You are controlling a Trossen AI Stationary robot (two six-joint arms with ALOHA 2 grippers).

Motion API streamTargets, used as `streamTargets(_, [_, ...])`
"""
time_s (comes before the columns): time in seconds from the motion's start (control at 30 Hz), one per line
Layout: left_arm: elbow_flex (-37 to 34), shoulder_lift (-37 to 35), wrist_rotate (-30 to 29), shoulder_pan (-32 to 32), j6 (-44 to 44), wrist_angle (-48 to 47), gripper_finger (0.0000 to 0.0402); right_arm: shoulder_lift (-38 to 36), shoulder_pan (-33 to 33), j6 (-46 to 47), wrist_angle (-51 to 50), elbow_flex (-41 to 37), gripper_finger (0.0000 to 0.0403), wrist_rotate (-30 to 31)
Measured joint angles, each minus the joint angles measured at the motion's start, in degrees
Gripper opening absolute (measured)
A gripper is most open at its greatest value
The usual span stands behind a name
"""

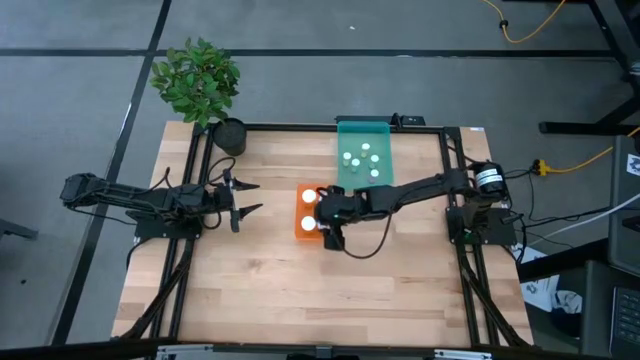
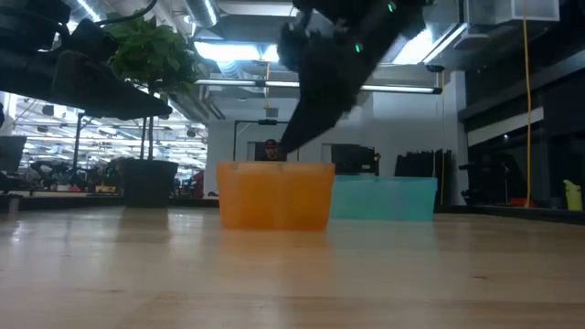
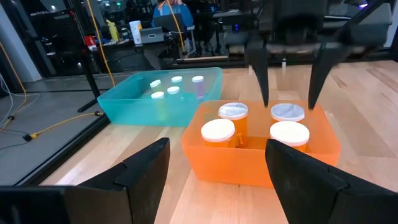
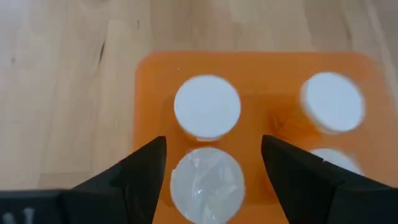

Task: Pick and place medicine bottles into bin by pill shape (circle, oval)
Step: Return to Home Position

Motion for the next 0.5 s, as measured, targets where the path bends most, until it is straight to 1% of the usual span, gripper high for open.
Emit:
streamTargets(0.13, [-0.01, -0.01, 0.0, 0.01, -0.01, 0.0, 0.0257, 0.0, 0.0, 0.43, -12.73, 8.87, 0.0265, 0.0])
streamTargets(0.23, [0.0, -0.01, 0.0, 0.0, -0.02, 0.0, 0.0257, -0.09, 0.18, 0.16, -18.57, 15.11, 0.0265, -0.01])
streamTargets(0.3, [0.01, 0.0, 0.0, 0.01, 0.0, 0.0, 0.0257, -0.13, 0.2, 0.57, -20.16, 17.88, 0.0265, -0.02])
streamTargets(0.37, [0.0, -0.01, 0.0, 0.0, -0.02, 0.0, 0.0257, -0.11, 0.2, 3.1, -23.19, 20.45, 0.0265, -0.15])
streamTargets(0.43, [0.01, 0.0, 0.0, -0.01, -0.01, 0.0, 0.0257, -0.18, 0.2, 4.62, -30.11, 22.69, 0.0265, -0.13])
streamTargets(0.5, [0.01, -0.01, 0.0, 0.01, -0.02, 0.01, 0.0257, -0.99, 0.2, 6.02, -36.27, 23.08, 0.0265, 0.73])
